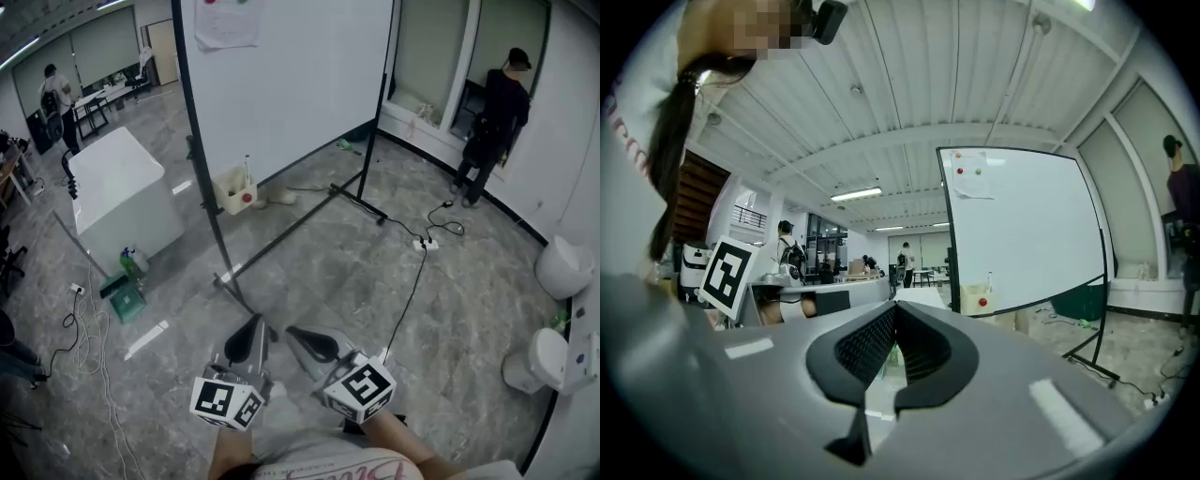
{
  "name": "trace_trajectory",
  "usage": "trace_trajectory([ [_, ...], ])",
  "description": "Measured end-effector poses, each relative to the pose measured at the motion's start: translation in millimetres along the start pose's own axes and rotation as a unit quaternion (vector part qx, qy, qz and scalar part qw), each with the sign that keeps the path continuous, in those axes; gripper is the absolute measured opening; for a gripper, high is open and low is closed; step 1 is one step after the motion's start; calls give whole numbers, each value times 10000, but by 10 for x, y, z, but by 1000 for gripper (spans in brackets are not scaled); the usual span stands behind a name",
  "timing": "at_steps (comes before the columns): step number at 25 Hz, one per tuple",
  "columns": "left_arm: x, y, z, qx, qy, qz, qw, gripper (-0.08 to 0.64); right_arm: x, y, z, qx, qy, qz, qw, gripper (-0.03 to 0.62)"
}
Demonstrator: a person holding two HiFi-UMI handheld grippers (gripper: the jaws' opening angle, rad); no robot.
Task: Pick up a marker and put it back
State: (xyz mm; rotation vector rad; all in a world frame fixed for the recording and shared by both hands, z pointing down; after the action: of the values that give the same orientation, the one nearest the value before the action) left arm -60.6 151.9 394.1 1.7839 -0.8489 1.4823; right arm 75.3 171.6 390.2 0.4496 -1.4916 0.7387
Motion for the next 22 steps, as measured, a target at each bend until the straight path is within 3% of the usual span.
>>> trace_trajectory([
  [13, -67, 1133, 1024, 195, -6, 48, 9998, 0, -295, -761, 1242, 244, -94, 63, 9996, 2],
  [22, 111, 1516, 1492, 201, 236, -118, 9995, 0, -346, -1167, 1733, 281, 49, 247, 9993, 2],
])
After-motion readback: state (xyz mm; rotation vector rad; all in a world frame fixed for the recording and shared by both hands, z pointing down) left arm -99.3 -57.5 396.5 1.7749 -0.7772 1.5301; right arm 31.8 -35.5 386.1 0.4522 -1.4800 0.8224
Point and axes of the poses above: the fingertips, and each gripper's own axes: z forward along the fingers, y to its left, x out of its underside, the point moved 7 cm from there along -z, backward along the fingers, and after that the axes turned 6 degrees about z, right-handed, at the moved point
